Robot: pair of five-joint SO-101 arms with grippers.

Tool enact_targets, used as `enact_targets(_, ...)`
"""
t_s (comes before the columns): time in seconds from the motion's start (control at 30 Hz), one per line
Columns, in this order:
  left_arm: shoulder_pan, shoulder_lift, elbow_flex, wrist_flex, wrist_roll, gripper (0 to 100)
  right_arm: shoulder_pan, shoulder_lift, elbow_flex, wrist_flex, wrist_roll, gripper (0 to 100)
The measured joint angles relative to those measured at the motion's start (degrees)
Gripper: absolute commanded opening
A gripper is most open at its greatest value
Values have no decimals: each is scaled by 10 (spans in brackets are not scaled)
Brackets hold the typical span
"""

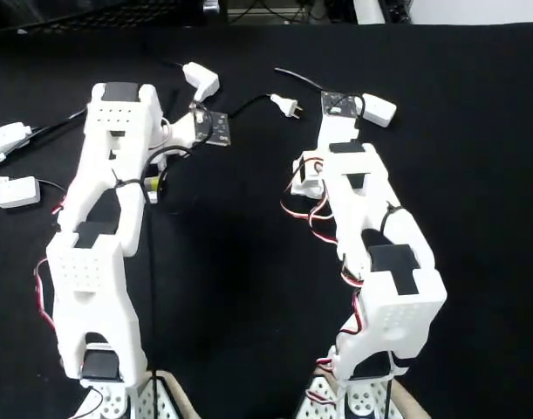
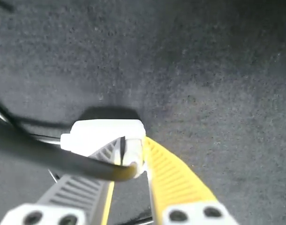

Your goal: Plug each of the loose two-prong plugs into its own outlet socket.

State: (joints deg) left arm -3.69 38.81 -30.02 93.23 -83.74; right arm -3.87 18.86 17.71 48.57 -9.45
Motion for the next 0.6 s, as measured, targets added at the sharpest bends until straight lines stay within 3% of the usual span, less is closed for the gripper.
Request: enact_targets(0.6,-58,4,-59,12,0,30,0,0,0,0,0,155)
